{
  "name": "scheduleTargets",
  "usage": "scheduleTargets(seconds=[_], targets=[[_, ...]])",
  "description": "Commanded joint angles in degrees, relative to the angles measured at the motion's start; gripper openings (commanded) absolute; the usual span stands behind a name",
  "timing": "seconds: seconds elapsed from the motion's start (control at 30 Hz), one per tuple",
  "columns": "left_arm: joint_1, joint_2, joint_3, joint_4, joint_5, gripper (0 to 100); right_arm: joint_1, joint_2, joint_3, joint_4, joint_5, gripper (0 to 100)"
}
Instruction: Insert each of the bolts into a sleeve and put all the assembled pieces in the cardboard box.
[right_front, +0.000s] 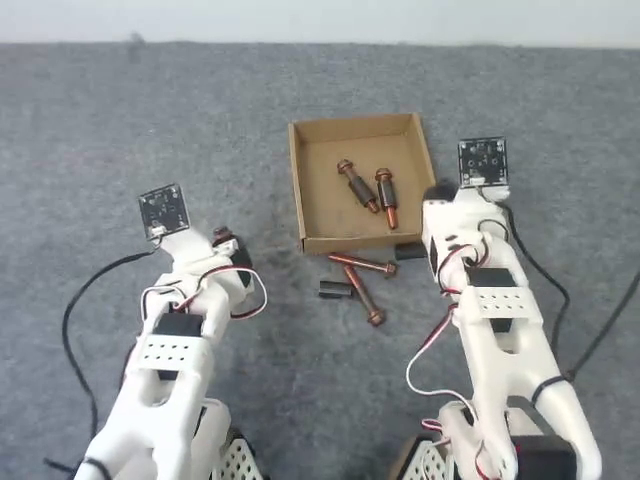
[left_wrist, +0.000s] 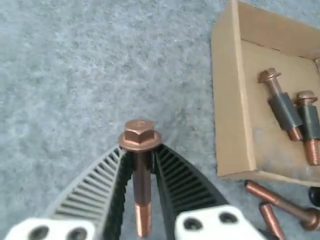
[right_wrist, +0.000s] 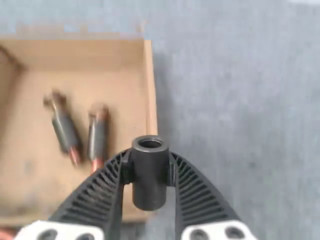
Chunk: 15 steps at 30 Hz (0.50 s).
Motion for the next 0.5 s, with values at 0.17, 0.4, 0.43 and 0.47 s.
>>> scheduleTargets(seconds=[0.17,0.4,0.43,0.47], targets=[[-0.09,-2.37,-0.75,-1.67,0.44,1,-0.4,12.7,-0.26,-30.99,0.44,0.6],[-0.09,-2.29,-0.75,-1.67,0.44,1,-1.89,25.63,-0.7,-56.66,0.62,0.6],[-0.09,-2.29,-0.75,-1.67,0.44,1,-2.59,27.03,-0.7,-59.12,0.62,0.6],[-0.09,-2.29,-0.75,-1.67,0.44,1,-3.3,28.44,-0.7,-61.85,0.62,0.6]])
